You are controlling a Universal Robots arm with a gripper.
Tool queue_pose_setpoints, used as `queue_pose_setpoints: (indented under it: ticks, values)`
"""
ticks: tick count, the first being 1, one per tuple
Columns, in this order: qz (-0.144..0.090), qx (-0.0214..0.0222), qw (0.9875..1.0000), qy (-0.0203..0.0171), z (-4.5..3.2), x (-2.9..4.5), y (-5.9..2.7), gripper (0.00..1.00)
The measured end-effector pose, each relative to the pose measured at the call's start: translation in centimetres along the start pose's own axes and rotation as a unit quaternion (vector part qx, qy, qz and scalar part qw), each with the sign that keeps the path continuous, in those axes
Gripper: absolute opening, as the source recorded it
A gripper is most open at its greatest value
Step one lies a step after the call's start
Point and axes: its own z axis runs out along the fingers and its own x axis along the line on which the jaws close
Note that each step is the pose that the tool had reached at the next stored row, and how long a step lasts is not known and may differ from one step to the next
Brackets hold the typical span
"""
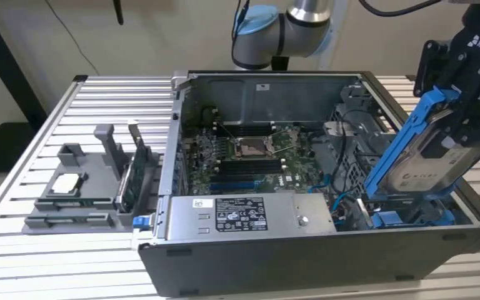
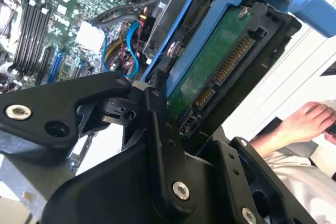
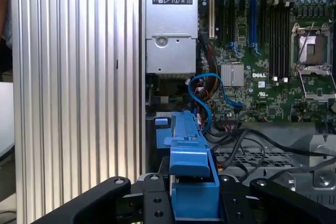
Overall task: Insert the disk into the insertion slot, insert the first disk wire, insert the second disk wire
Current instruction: 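Insert the disk into the insertion slot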
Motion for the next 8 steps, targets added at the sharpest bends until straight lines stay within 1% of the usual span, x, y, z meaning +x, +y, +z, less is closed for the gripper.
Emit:
queue_pose_setpoints:
  ticks: [8]
  values:
    - [0.0, 0.0, 1.0, 0.0, 0.45, 0.0, -0.02, 0.33]
